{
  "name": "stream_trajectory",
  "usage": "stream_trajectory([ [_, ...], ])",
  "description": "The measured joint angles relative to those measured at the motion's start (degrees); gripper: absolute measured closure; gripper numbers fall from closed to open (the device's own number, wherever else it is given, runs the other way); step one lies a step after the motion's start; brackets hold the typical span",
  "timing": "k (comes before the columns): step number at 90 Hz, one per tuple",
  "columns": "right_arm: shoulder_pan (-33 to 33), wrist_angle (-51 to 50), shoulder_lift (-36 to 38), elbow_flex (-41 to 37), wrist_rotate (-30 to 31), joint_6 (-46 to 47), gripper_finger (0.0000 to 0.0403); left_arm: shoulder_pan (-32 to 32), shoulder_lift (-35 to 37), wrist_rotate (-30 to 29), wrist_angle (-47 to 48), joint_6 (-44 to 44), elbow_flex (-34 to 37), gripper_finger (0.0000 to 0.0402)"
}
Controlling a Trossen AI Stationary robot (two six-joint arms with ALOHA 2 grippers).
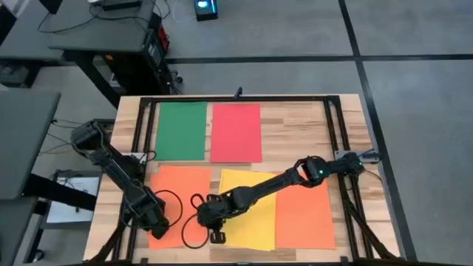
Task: Organize paper
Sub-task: Stack the orange paper on top of the orange paper
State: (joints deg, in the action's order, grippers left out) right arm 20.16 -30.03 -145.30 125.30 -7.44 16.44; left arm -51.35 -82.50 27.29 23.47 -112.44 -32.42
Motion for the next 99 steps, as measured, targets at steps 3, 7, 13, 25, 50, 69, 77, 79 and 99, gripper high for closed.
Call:
stream_trajectory([
  [3, 0.3, -0.2, -0.2, 0.0, 0.0, -0.1, 0.0403, 0.0, 0.0, 0.0, 0.0, -0.3, 0.0, 0.0402],
  [7, 0.7, -0.4, -0.3, -0.1, 0.0, -0.3, 0.0403, 0.0, 0.0, 0.1, 0.1, -0.5, 0.0, 0.0402],
  [13, 1.0, -0.7, -0.3, -0.4, 0.0, -0.4, 0.0403, 0.0, 0.0, 0.1, 0.0, -0.7, 0.0, 0.0402],
  [25, 0.7, 0.7, -0.4, -2.2, 0.2, 0.4, 0.0403, 0.0, 0.0, 0.4, -0.1, -1.2, 0.0, 0.0402],
  [50, 0.1, 3.8, -0.3, -4.6, 0.4, 2.0, 0.0403, 0.0, 0.0, 0.4, -0.5, -1.4, 0.0, 0.0402],
  [69, -0.4, 4.7, -0.3, -4.6, 0.4, 1.1, 0.0403, 0.0, 0.0, 0.1, -0.6, -1.8, 0.0, 0.0402],
  [77, -0.8, 5.4, -1.1, -4.6, 0.3, 1.1, 0.0403, 0.0, 0.0, 0.1, -0.6, -1.7, 0.0, 0.0402],
  [79, -0.9, 5.6, -1.1, -4.6, -0.2, 1.1, 0.0403, 0.0, 0.0, 0.0, -0.6, -1.7, 0.0, 0.0402],
  [99, -1.2, 7.5, -3.2, -4.0, -1.0, 2.7, 0.0403, 0.2, 0.0, -0.2, -0.9, -1.6, 0.0, 0.0402],
])
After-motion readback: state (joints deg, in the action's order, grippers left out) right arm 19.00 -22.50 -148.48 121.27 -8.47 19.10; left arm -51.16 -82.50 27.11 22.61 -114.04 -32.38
